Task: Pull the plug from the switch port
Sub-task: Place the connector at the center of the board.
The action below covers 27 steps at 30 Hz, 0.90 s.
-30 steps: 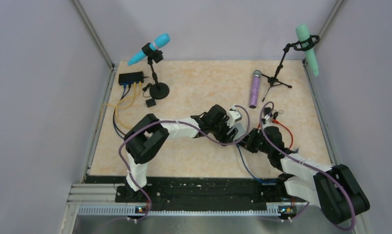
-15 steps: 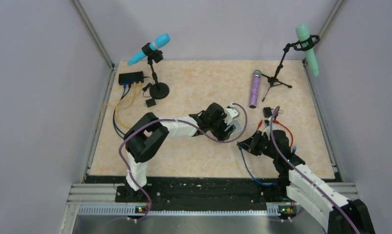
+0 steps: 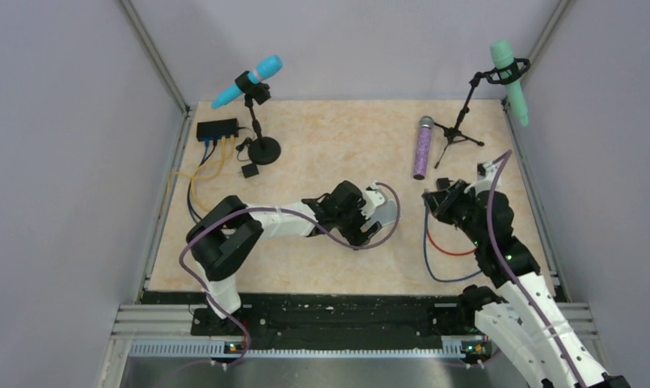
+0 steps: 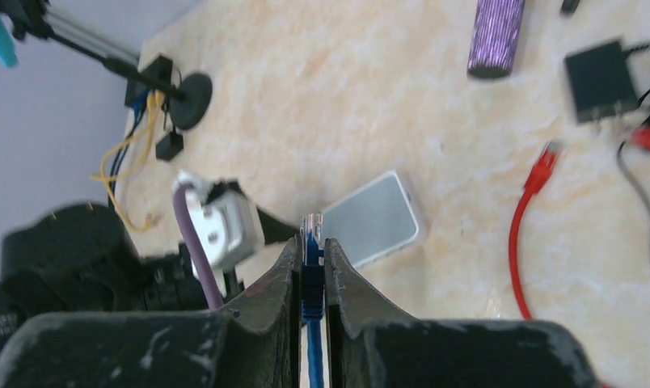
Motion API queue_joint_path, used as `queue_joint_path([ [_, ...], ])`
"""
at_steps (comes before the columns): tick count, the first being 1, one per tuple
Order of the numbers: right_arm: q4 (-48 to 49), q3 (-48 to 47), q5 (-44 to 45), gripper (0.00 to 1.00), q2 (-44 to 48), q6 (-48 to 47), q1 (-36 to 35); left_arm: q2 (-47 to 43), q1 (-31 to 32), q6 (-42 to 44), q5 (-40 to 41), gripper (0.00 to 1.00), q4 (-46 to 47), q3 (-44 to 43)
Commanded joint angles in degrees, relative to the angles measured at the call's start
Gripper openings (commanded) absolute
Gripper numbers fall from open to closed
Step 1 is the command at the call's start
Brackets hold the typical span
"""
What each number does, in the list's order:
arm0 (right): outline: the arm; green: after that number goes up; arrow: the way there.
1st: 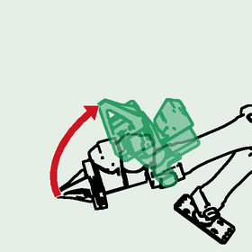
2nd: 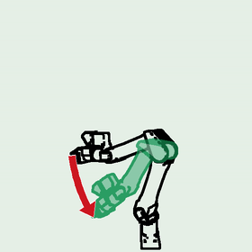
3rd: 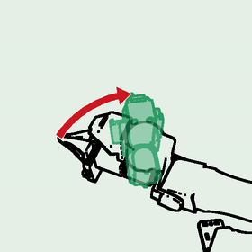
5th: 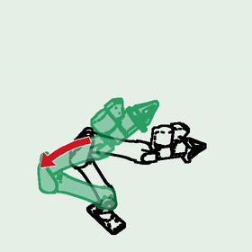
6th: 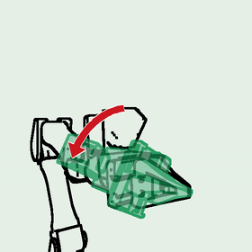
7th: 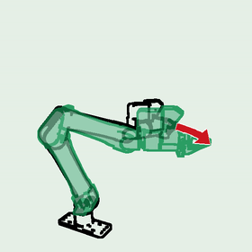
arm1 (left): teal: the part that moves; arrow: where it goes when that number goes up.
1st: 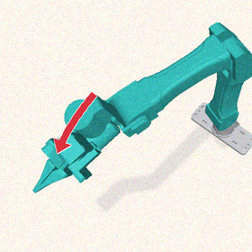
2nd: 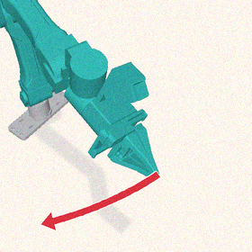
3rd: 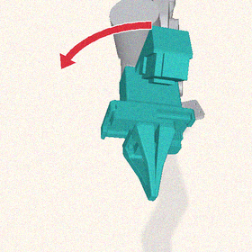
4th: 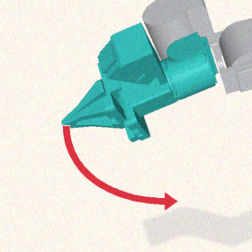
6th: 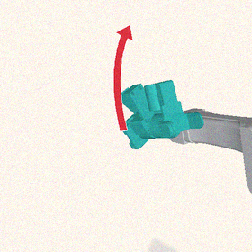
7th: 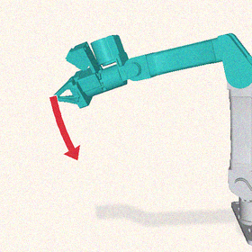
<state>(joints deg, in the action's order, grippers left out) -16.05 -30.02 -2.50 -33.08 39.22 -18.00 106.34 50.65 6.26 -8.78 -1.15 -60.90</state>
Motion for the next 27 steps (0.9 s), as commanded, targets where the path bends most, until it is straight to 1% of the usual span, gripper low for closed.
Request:
queue_joint_path([
  [1,-4.40,-11.21,8.79,0.00,-1.31,-6.18,1.13,-9.66,-0.38,-5.43,3.24,0.99,-1.12,5.72],
  [3,-5.55,-15.86,12.59,0.00,-2.30,-8.09,1.25,-14.54,-0.38,-6.08,6.46,0.99,0.59,8.06],
  [4,-6.00,-18.30,13.76,0.00,-2.78,-9.11,1.28,-16.86,-0.38,-8.58,7.91,0.99,2.53,9.22],
  [6,-7.76,-23.57,16.11,0.00,-4.25,-11.42,1.29,-21.46,-0.47,-9.99,12.06,0.99,4.47,11.67],
  [9,-9.82,-31.21,20.05,0.00,-6.37,-15.40,1.23,-27.07,-0.62,-11.58,15.54,0.99,6.14,14.66],
  [13,-12.21,-40.17,26.39,0.00,-9.61,-20.47,1.25,-30.92,-0.73,-13.06,17.40,0.99,5.78,16.66],
  [16,-14.46,-47.21,31.94,0.00,-12.51,-24.41,1.23,-31.96,-0.73,-14.08,18.06,0.99,5.61,17.88],
  [18,-15.33,-50.03,33.93,0.00,-14.47,-27.17,1.26,-32.20,-0.73,-14.74,18.34,0.99,5.26,18.54],
  [20,-16.29,-50.85,34.39,0.00,-17.13,-29.38,1.22,-32.62,-0.73,-15.54,18.09,0.99,5.39,19.11],
  [22,-18.12,-49.57,31.50,0.00,-20.00,-28.66,1.22,-32.97,-0.73,-16.42,17.69,0.99,5.54,19.61],
  [25,-16.38,-42.19,26.56,0.00,-22.64,-25.31,1.53,-33.79,-0.73,-17.52,17.12,0.99,5.31,20.04],
  [27,-13.73,-36.70,22.28,0.00,-24.78,-22.92,3.32,-34.42,-0.73,-18.03,17.28,0.99,4.79,20.28],
])
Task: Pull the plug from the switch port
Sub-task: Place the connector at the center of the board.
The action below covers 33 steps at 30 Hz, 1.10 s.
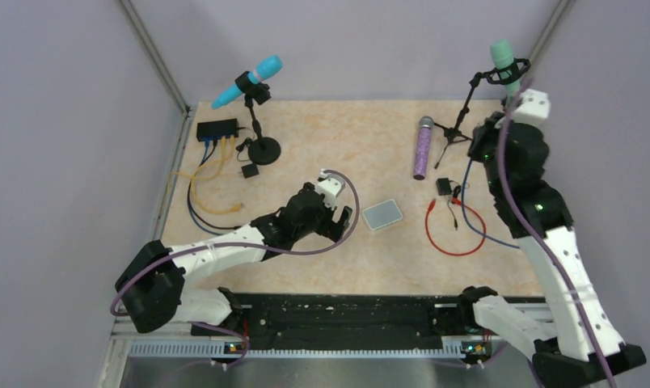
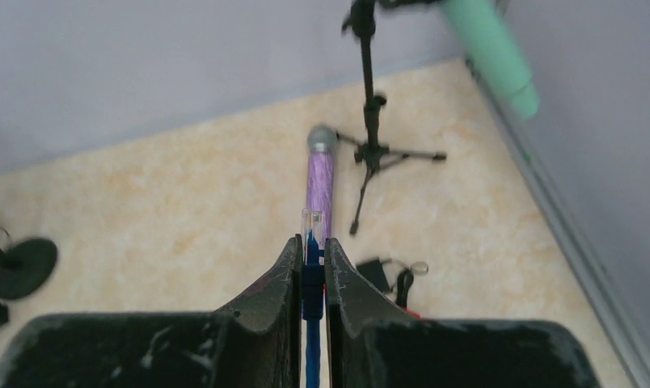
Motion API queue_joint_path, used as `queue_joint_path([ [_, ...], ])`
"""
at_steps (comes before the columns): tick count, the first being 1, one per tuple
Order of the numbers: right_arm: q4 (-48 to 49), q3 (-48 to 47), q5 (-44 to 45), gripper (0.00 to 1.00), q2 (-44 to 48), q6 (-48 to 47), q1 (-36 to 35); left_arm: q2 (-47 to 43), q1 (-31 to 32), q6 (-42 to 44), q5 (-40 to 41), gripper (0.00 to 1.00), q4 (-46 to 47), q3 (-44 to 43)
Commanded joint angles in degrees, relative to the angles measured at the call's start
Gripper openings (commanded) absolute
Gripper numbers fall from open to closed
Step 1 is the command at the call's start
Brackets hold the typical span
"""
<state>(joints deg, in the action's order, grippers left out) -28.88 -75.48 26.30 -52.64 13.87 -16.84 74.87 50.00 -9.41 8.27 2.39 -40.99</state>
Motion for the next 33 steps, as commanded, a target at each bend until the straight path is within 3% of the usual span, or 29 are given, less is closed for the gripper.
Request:
queue_joint_path([
  [1,0.60,11.13,-9.65,0.00,-7.12,3.64,3.78,-3.51,-0.08,-2.61,0.23,0.99,0.80,0.55],
  [4,6.23,16.97,-18.47,0.00,-12.49,6.86,8.54,-5.02,-0.08,-3.56,1.81,0.99,-0.24,0.97],
  [10,23.91,24.58,-22.95,0.00,-21.74,9.13,10.99,-7.30,-0.03,-6.32,-0.27,0.99,1.99,3.57],
  [14,19.58,17.86,-25.58,0.03,-29.12,8.04,11.70,-7.21,-0.08,-7.16,0.05,0.99,0.13,3.85],
  [15,18.94,17.58,-25.02,0.23,-30.07,8.43,11.95,-7.64,-0.08,-7.38,0.05,0.99,-0.03,4.07],
  [16,17.60,17.27,-24.37,0.34,-30.13,9.17,12.38,-8.20,-0.08,-7.64,0.11,0.99,-0.02,4.35],
  [17,17.55,17.89,-23.95,0.57,-29.38,9.54,12.99,-9.06,-0.03,-7.92,0.36,0.99,0.25,4.74],
  [18,18.44,19.23,-23.33,0.87,-28.13,9.87,13.32,-10.09,0.01,-8.16,0.34,0.99,0.88,5.36],
  [19,19.65,20.69,-23.42,0.97,-26.25,9.88,13.65,-11.35,0.06,-8.54,0.41,0.99,1.85,6.72],
  [24,21.38,27.81,-25.74,0.99,-15.83,9.48,13.97,-16.00,-0.07,-10.13,3.36,0.99,3.85,10.15],
  [33,27.00,52.38,-34.98,0.99,9.74,12.24,13.97,-16.75,-0.08,-9.84,5.16,0.99,4.55,10.85],
])
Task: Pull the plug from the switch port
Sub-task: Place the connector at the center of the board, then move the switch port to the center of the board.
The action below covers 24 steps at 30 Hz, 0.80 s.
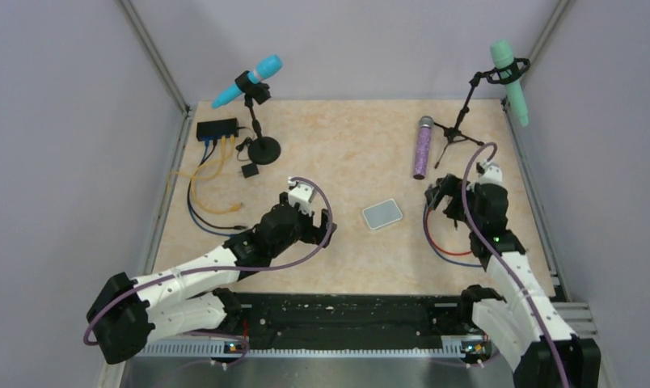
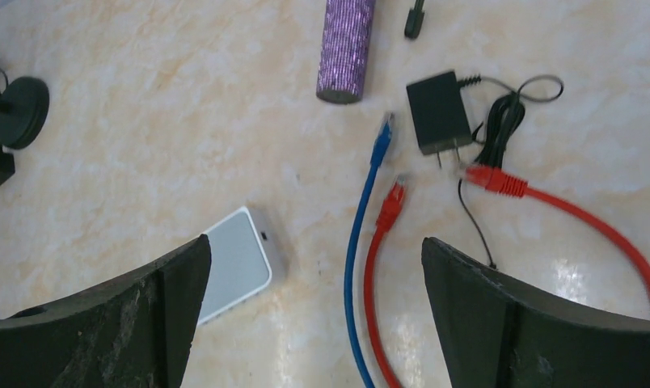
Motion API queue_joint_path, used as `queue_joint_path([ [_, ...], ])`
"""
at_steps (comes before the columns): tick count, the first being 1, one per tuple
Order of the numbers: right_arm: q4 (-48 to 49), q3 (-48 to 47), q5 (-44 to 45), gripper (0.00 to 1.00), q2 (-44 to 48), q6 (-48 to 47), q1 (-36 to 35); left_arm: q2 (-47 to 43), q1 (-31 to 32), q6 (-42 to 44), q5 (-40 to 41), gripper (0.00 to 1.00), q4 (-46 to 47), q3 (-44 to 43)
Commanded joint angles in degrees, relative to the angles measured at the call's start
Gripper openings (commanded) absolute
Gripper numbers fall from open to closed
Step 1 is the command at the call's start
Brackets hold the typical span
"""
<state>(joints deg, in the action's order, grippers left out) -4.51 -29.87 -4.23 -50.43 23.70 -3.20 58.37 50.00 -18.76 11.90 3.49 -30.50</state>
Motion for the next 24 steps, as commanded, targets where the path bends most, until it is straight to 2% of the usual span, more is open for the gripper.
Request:
queue_joint_path([
  [1,2.50,8.91,-5.34,0.99,9.76,3.36,0.38,0.15,-0.08,-0.48,1.62,0.99,3.73,0.31],
  [6,1.06,17.02,-7.42,0.99,20.71,6.95,0.21,3.02,-0.08,-1.63,1.60,0.99,4.00,-0.67],
  [9,1.27,20.67,-8.67,0.99,24.50,8.60,0.17,7.70,-0.31,-2.44,1.96,0.99,4.53,-1.74],
  [13,1.03,22.87,-9.55,0.99,27.74,10.53,-0.27,16.39,-0.43,-5.75,0.74,0.99,1.82,-7.14],
  [18,1.65,23.34,-9.17,0.99,27.86,9.96,-0.50,23.15,-0.43,-10.13,-1.97,0.99,6.07,-9.20],
  [22,2.16,23.24,-10.31,0.99,28.00,8.08,-0.62,27.58,-0.43,-10.45,-3.14,0.99,8.43,-11.05],
  [24,-0.39,22.06,-7.35,0.99,28.75,7.08,-0.61,30.01,-0.43,-9.25,-2.71,0.99,7.29,-13.68],
])
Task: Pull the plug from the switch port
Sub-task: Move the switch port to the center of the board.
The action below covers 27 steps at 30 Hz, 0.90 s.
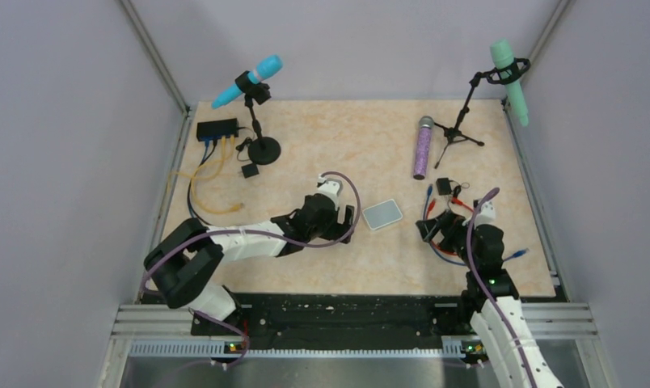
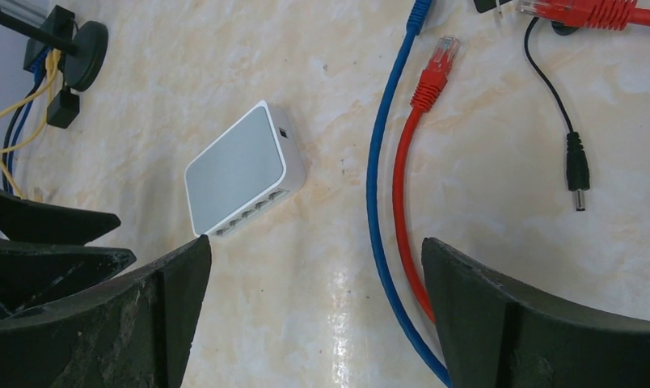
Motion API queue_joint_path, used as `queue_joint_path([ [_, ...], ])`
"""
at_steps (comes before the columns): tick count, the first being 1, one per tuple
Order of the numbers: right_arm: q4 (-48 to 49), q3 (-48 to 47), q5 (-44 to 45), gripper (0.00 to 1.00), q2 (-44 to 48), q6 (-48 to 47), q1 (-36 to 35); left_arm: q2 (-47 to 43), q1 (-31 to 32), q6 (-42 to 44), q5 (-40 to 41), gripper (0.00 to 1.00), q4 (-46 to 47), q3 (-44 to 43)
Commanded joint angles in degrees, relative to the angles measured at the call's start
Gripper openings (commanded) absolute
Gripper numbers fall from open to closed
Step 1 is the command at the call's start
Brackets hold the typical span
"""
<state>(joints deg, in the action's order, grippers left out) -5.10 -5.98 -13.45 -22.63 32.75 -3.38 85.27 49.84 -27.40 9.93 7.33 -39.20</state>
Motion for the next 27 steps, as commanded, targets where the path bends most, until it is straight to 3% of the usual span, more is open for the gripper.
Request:
queue_joint_path([
  [1,-0.11,-1.95,3.07,0.99,1.49,-2.19,-0.42,3.81,-0.27,-0.30,-0.61,0.99,2.79,-6.21],
  [9,5.33,-4.55,16.40,0.99,0.06,-5.79,-0.47,6.18,-0.27,1.47,-0.52,0.99,2.77,-9.54],
  [16,16.09,-4.80,28.73,0.99,-9.01,-10.58,-0.44,8.27,-0.50,3.70,-2.28,0.99,4.15,-11.13],
  [20,25.09,-1.02,29.43,0.99,-7.20,-15.22,-0.45,9.57,-1.16,4.61,-2.76,0.99,3.19,-12.84],
  [27,27.60,0.98,28.13,0.99,-4.56,-16.68,-0.43,10.88,-3.47,2.83,-6.73,0.99,5.64,-11.74],
])
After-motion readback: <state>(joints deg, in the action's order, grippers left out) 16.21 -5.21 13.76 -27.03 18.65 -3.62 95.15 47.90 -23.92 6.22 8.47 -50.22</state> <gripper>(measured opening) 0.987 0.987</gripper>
